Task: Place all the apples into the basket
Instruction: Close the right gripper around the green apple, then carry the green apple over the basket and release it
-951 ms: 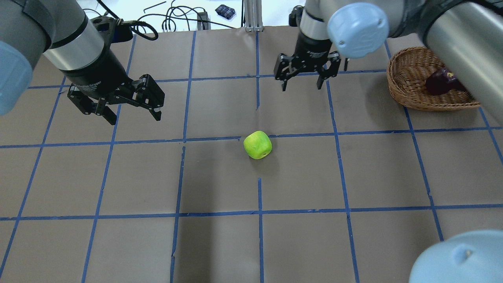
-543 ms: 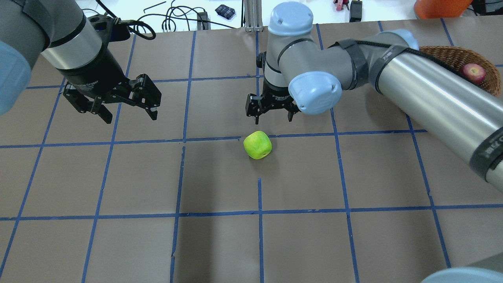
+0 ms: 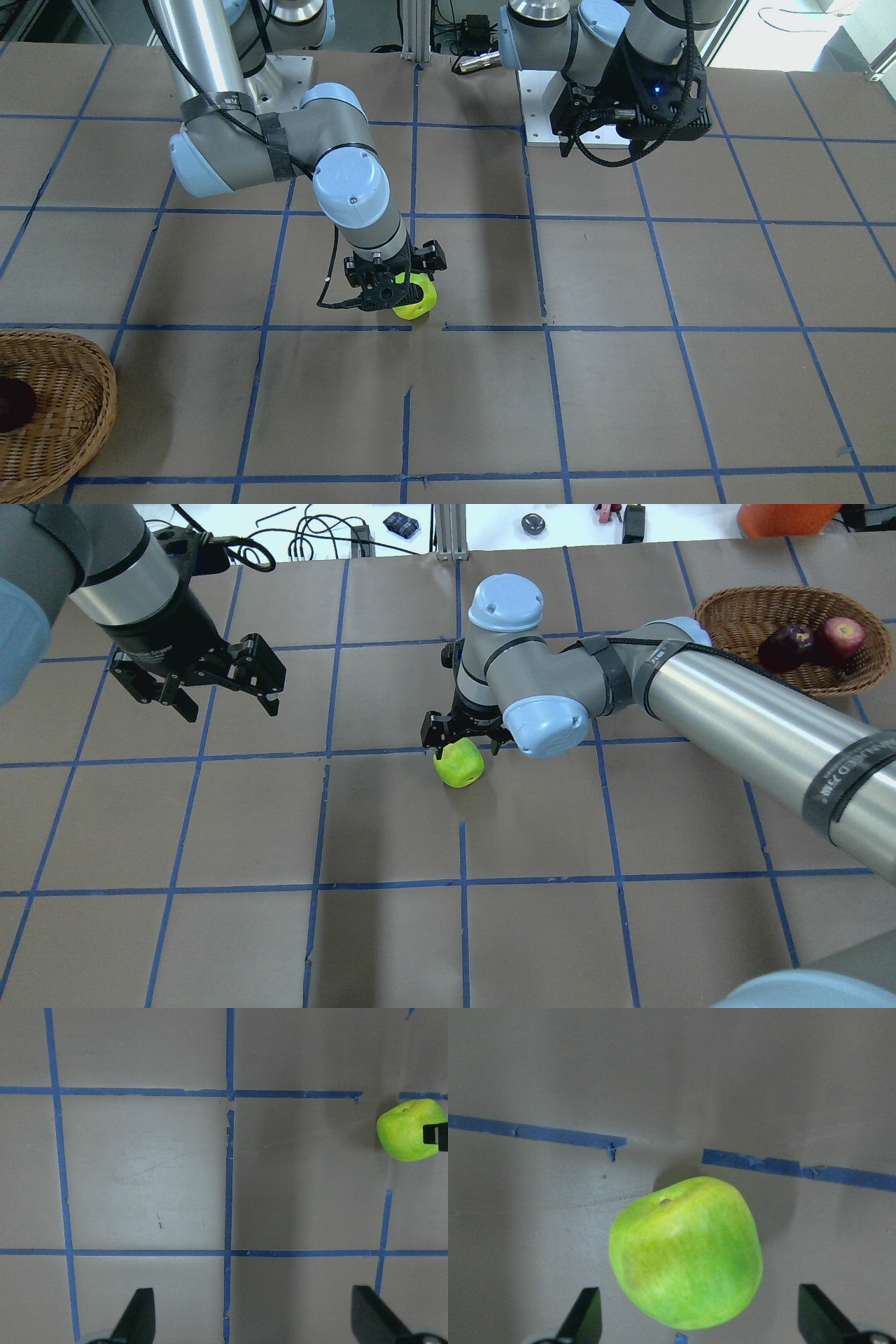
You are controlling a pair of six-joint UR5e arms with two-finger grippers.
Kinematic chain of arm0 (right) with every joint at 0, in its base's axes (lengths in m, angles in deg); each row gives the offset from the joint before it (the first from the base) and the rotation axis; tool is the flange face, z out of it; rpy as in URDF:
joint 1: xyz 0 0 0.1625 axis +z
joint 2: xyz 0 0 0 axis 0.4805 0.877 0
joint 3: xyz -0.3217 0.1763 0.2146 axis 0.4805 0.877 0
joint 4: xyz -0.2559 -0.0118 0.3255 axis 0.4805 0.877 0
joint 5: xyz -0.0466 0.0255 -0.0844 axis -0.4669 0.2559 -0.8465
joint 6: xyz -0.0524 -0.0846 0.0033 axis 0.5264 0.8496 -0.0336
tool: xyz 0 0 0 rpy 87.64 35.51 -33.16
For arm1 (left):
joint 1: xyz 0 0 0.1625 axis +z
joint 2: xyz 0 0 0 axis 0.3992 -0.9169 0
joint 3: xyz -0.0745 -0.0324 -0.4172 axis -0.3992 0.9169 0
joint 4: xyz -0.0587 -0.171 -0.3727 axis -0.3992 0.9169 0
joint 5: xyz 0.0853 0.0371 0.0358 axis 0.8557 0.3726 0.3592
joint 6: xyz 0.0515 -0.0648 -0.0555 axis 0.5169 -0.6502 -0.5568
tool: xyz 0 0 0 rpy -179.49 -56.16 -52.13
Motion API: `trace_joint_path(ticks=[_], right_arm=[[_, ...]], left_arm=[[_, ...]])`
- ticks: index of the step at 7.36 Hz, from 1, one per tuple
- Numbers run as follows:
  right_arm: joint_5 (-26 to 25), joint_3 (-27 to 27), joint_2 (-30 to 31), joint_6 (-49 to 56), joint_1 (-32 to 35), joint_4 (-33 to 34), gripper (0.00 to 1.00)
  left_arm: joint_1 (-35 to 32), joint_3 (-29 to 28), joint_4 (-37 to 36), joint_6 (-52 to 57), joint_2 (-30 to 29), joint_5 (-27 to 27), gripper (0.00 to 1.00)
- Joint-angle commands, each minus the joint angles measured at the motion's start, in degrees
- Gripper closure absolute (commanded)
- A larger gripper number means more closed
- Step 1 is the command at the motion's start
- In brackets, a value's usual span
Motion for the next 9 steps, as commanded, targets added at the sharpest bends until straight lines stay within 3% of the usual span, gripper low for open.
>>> trace_joint_path(ticks=[1,3,4,5,7,9], right_arm=[[-0.1,0.0,-3.2,0.4,0.6,3.4,0.00],[-0.6,-0.2,-5.0,0.0,0.7,5.3,0.00],[-0.8,-0.2,-5.2,0.4,0.6,5.4,0.35],[-0.9,-0.2,-4.8,0.4,0.4,5.1,0.99],[-0.9,2.1,-2.5,-0.4,-0.7,4.3,1.00],[-5.1,6.7,2.4,-0.1,-8.3,-4.7,1.00]], left_arm=[[0.0,-0.2,0.0,0.0,0.5,0.0,0.00],[0.0,-0.1,0.0,0.0,0.5,0.1,0.00],[0.0,-0.1,0.0,0.0,0.5,0.0,0.00],[0.0,-0.1,0.0,0.0,0.5,0.0,0.00],[0.0,-0.1,0.0,0.0,0.5,0.1,0.00],[0.0,-0.2,0.0,0.0,0.5,0.1,0.00]])
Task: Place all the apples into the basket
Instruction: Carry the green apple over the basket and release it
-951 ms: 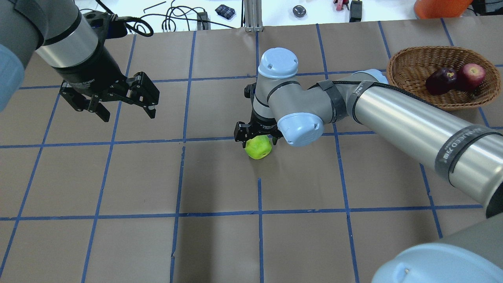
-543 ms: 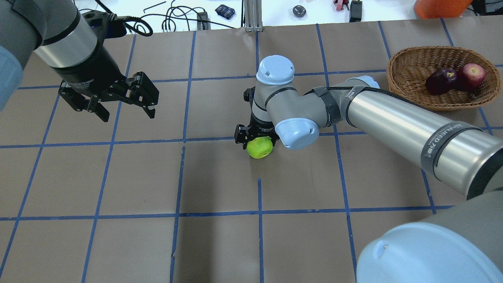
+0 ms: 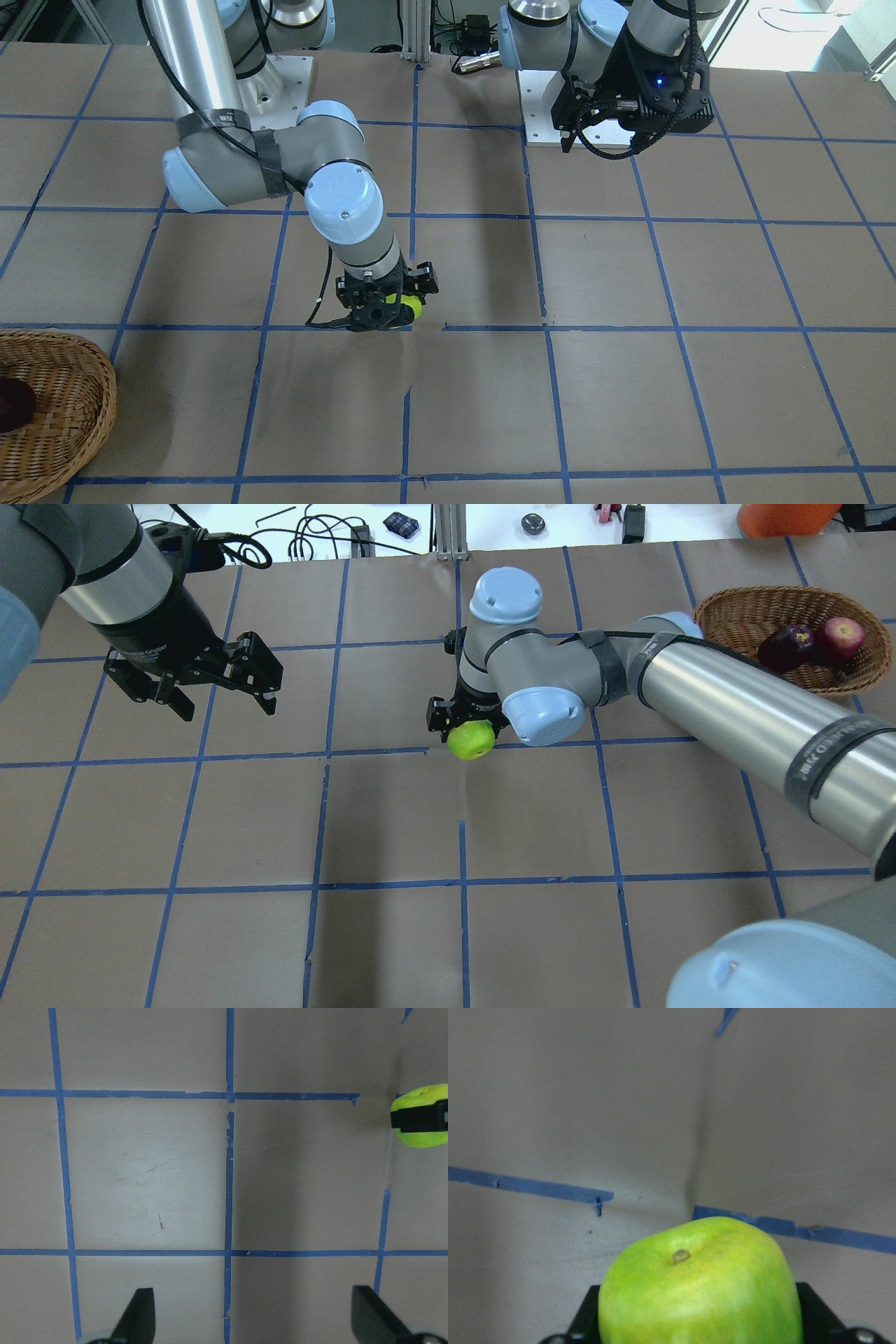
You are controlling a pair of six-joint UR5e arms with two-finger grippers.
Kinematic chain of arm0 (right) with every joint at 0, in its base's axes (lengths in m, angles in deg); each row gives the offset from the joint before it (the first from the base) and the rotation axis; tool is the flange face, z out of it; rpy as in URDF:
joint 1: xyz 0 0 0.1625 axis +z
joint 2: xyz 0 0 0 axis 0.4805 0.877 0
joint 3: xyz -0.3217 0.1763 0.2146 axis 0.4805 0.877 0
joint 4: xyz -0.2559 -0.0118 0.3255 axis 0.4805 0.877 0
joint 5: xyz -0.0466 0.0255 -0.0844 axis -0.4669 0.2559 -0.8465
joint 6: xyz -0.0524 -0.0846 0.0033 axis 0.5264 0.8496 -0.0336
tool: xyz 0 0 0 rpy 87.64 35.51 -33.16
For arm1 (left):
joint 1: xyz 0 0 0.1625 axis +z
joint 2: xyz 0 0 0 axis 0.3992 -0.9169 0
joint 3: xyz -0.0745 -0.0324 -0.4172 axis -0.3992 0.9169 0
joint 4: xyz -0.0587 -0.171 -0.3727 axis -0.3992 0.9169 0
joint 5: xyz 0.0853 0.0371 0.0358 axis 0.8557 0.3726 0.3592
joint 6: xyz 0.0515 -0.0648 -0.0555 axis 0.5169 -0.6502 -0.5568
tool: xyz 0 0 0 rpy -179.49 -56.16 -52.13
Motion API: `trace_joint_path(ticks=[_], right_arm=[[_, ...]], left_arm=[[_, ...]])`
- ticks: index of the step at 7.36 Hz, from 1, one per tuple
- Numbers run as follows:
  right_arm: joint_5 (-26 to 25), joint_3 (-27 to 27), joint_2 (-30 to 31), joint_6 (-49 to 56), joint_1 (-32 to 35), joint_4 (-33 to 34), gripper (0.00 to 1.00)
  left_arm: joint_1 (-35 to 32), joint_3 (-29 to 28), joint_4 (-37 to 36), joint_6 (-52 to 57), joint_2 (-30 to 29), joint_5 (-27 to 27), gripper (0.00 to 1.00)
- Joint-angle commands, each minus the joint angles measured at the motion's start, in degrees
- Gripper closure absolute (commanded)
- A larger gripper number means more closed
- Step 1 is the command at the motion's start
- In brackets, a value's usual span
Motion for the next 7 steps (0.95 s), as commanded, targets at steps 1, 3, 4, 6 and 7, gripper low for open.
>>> trace_joint_path(ticks=[1,3,4,6,7], right_arm=[[-2.6,5.3,4.8,2.1,-10.4,-9.8,1.00],[-4.9,8.5,4.9,13.4,-21.2,-12.0,1.00],[-5.1,9.2,4.6,20.3,-26.3,-11.3,1.00],[-5.2,9.1,1.9,26.9,-31.8,-7.8,1.00],[-5.3,9.1,0.4,30.4,-34.4,-4.4,1.00]], left_arm=[[0.0,0.0,0.0,0.0,0.1,0.0,0.00],[0.0,0.1,0.0,0.0,0.2,0.0,0.00],[0.0,0.1,0.0,0.0,0.2,0.0,0.00],[0.1,0.0,0.0,0.0,0.2,0.0,0.00],[0.1,0.0,0.0,0.0,0.2,0.0,0.00]])
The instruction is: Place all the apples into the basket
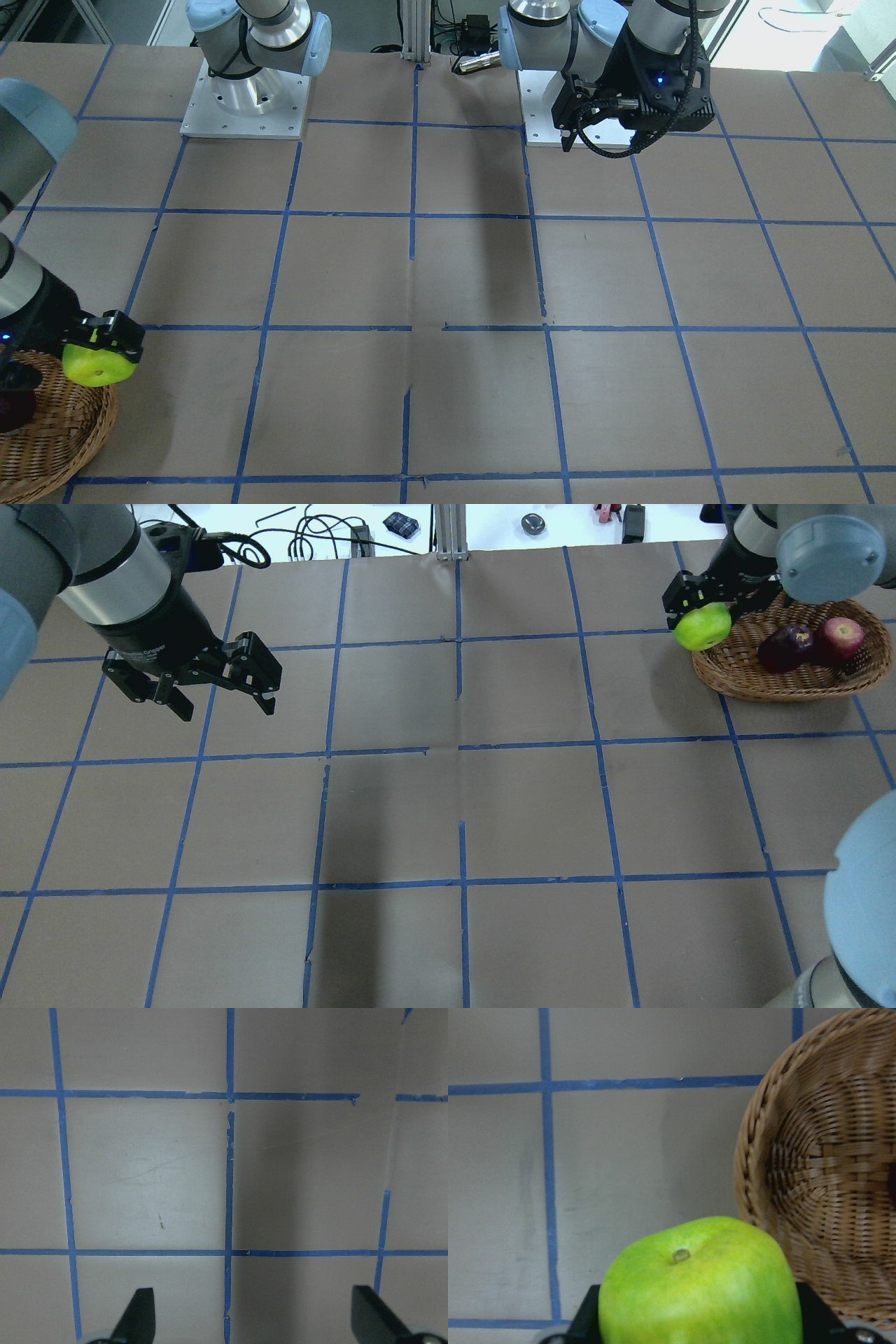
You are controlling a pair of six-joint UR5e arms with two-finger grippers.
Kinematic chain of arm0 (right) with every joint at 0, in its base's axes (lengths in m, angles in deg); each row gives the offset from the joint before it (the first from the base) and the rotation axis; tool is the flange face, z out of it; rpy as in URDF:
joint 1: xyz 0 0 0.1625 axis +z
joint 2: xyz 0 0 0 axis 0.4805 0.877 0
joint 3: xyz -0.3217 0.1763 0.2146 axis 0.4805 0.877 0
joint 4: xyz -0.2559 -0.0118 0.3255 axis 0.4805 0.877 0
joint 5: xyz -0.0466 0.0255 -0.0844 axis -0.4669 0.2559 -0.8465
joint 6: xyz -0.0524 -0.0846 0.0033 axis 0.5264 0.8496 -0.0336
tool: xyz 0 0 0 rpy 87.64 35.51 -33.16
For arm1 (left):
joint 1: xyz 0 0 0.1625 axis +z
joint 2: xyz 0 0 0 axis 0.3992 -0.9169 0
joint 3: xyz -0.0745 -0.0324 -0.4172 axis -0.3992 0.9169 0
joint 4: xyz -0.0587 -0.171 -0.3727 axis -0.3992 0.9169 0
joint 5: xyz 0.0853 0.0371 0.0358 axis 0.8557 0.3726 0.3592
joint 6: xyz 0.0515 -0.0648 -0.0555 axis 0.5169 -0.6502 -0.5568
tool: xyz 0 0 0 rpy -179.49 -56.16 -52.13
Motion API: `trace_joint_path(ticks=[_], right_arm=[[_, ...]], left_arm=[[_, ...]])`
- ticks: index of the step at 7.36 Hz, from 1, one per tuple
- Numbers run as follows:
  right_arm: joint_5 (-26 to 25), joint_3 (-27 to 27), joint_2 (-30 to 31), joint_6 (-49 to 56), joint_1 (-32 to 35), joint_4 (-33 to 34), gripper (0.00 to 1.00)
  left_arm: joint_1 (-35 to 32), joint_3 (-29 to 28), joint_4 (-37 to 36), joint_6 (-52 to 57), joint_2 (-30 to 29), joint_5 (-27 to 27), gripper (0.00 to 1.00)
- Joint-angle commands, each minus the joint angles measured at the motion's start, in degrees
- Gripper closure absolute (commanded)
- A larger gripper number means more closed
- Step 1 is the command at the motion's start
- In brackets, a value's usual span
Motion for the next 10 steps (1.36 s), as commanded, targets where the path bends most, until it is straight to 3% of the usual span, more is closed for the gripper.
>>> trace_joint_path(ticks=[1,4,5,6,10], right_arm=[[-0.3,0.2,-3.5,5.6,-5.1,5.0,1.00],[-2.1,-0.4,-9.2,6.7,-6.3,9.7,1.00],[-2.1,-1.0,-9.3,6.8,-6.8,9.7,0.56],[-2.1,-1.0,-9.3,6.7,-7.7,9.2,0.01],[-1.5,-0.1,-0.8,6.4,-9.7,-2.1,0.00]], left_arm=[[0.0,-0.1,-0.1,0.0,0.0,0.0,0.00],[0.0,-0.1,-0.2,0.0,0.0,0.0,0.00],[0.0,-0.2,-0.2,0.0,0.0,0.0,0.00],[0.0,-0.2,-0.3,0.0,-0.1,0.0,0.00],[-0.1,-0.1,-0.4,-0.1,-0.2,-0.1,0.00]])
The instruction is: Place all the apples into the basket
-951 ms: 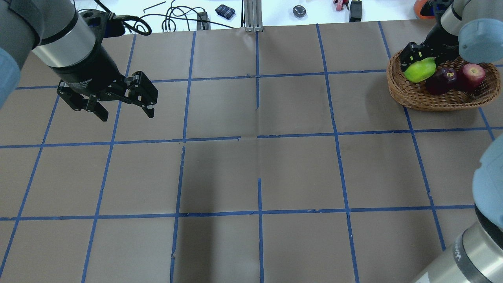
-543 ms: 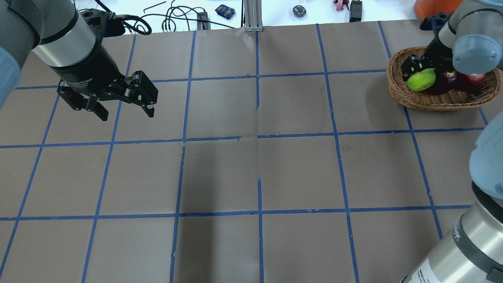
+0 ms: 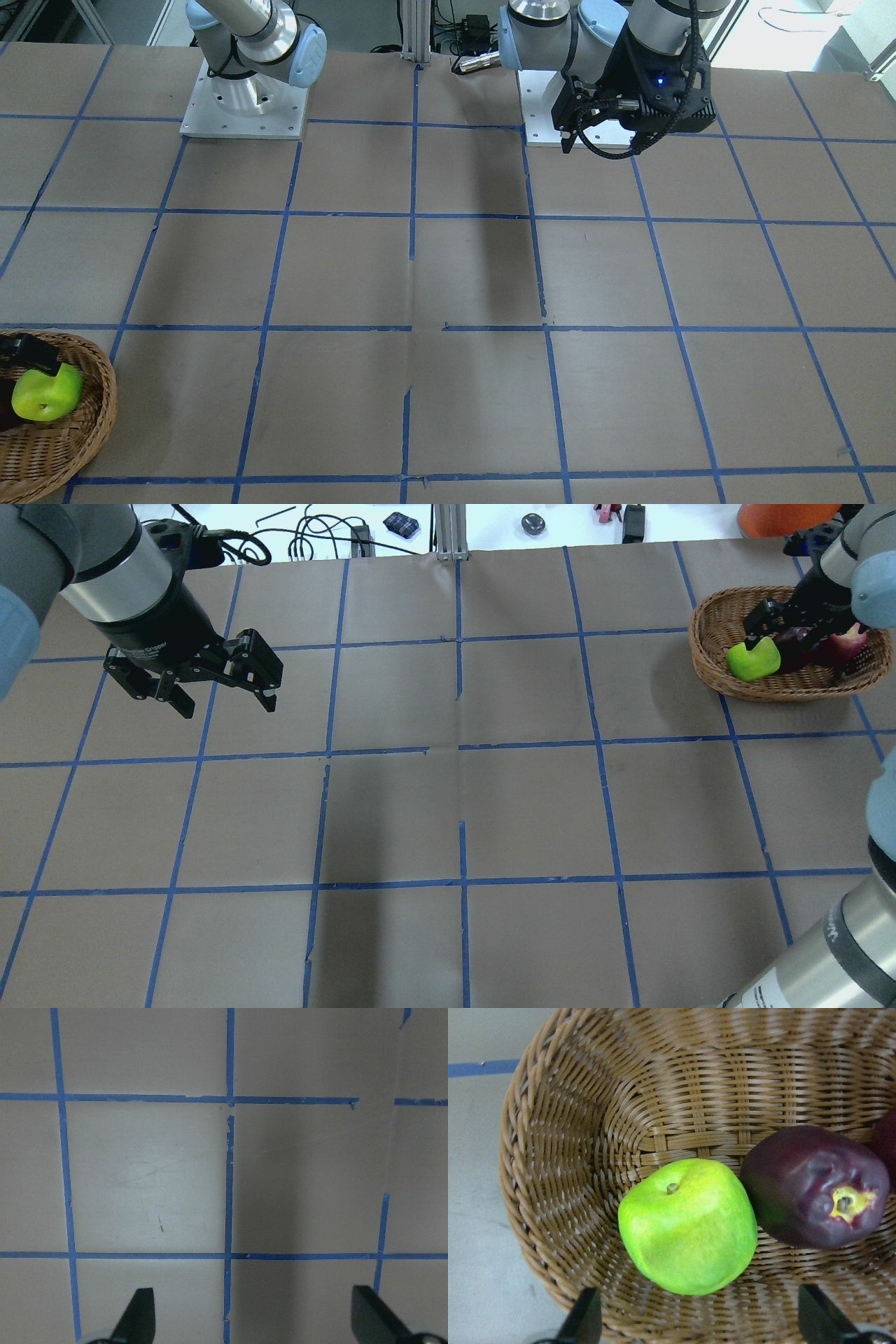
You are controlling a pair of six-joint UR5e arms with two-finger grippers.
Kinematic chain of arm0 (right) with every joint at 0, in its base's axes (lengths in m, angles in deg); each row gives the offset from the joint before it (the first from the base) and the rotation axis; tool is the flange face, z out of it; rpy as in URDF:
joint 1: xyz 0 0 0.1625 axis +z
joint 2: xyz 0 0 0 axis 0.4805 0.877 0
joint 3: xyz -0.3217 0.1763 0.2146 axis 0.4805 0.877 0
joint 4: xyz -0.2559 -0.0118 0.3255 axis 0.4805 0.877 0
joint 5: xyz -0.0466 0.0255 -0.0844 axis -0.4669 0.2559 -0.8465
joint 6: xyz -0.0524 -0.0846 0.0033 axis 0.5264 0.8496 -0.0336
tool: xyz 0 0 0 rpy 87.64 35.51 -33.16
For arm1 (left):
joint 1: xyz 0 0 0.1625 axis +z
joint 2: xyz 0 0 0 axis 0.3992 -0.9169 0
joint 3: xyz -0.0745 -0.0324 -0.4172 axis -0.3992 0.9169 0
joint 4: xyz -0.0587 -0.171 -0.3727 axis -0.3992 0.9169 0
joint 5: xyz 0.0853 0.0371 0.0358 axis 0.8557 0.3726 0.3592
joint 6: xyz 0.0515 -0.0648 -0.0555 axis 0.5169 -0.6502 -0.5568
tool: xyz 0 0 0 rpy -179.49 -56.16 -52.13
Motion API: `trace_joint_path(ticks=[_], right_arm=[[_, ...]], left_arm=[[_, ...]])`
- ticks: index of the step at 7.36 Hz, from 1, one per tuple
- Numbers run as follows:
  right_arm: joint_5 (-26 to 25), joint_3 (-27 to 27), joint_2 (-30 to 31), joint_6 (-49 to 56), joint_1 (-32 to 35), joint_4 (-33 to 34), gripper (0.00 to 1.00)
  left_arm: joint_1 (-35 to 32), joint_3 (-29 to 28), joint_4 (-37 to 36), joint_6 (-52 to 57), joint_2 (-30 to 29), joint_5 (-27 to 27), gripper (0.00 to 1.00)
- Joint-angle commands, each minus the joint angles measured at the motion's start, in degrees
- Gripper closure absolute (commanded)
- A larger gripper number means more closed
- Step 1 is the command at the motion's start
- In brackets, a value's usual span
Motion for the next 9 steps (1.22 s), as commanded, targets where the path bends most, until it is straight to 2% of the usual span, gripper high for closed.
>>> trace_joint_path(ticks=[1,2,4,6,8,9], right_arm=[[0.3,0.3,5.9,-1.5,0.0,-7.8,0.00],[0.3,0.0,10.2,-5.6,0.2,-14.4,0.00],[0.7,-1.4,21.0,-8.2,1.8,-23.1,0.00],[0.8,-3.3,28.4,-12.4,6.4,-27.9,0.00],[0.4,-3.1,29.1,-22.0,15.6,-27.9,0.00],[0.1,-3.0,29.4,-23.5,20.1,-27.7,0.00]], left_arm=[[0.0,0.0,0.0,0.0,0.1,0.0,0.00],[0.0,0.0,0.1,0.0,0.1,0.0,0.00],[0.0,0.1,0.0,0.0,0.0,0.0,0.00],[0.0,0.0,0.1,0.0,0.2,0.0,0.00],[0.0,0.1,0.1,0.0,0.2,0.0,0.00],[0.0,0.2,0.2,0.0,0.2,0.1,0.00]])
